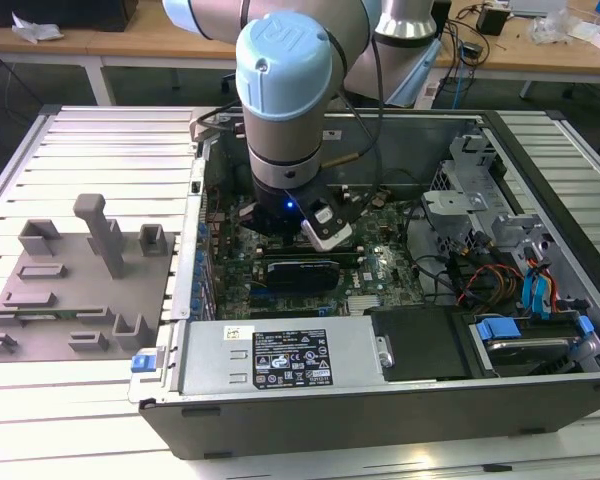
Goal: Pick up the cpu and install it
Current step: 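Install the second cpu locking lever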
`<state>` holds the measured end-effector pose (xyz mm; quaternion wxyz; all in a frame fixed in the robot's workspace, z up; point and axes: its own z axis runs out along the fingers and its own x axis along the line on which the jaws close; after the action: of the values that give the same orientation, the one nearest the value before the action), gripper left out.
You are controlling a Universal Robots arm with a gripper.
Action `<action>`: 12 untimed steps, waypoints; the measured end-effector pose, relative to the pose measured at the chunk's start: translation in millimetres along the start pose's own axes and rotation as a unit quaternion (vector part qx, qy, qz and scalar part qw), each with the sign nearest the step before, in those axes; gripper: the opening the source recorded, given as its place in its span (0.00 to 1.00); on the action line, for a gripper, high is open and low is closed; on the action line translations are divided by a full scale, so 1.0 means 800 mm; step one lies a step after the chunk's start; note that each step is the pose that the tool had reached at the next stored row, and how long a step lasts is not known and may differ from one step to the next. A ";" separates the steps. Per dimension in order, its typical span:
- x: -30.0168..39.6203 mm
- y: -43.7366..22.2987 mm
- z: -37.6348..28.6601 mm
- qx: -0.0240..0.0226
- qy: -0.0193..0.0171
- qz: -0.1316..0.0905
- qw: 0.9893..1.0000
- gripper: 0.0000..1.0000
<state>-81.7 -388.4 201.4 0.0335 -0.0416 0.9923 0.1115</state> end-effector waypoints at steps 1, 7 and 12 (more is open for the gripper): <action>0.0001 -0.0005 0.0003 -0.001 0.000 0.000 1.000 0.11; -0.0002 -0.0001 -0.0016 -0.003 -0.001 0.000 1.000 0.11; -0.0017 0.0008 -0.0067 -0.002 0.000 0.000 1.000 0.11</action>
<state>-80.7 -388.9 206.9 0.0337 -0.0416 0.9920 0.1140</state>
